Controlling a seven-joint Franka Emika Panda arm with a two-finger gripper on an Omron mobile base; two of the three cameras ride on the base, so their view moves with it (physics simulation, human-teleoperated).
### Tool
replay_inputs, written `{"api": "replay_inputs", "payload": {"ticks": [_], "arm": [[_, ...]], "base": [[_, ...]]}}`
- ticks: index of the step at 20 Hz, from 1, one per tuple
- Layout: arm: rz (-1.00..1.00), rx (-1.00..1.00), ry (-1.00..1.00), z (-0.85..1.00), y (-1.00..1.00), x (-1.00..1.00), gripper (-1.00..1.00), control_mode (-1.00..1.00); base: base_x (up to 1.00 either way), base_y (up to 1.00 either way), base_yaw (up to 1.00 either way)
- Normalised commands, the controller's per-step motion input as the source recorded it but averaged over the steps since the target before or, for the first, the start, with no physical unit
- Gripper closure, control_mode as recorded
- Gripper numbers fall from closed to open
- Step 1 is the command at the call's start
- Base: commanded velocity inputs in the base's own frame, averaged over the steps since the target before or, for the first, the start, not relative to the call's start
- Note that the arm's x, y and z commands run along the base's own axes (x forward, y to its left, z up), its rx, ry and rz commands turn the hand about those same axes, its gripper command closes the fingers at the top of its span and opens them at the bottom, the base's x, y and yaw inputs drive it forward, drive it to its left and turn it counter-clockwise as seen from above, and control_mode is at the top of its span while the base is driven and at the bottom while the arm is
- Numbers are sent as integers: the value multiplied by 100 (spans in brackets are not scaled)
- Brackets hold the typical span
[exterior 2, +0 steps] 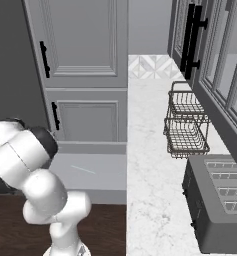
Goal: Take a straw from the drawer in front and place it inside the glass cup on the dining counter.
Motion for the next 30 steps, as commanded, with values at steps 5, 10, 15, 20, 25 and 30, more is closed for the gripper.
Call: {"api": "replay_inputs", "payload": {"ticks": [5, 10, 15, 20, 25, 30], "arm": [[0, 21, -3, 100, -26, 22, -100, -100], [0, 6, -4, 100, -8, 24, -100, -100], [0, 0, 0, 100, -16, 14, -100, -100], [0, 1, 0, 94, -12, -2, -100, -100], [0, 8, 17, 19, -18, -27, -100, -100], [0, 10, 27, -1, -33, -26, -100, -100]], "base": [[0, 0, 0], [0, 0, 0], [0, 0, 0], [0, 0, 0], [0, 0, 0], [0, 0, 0]]}}
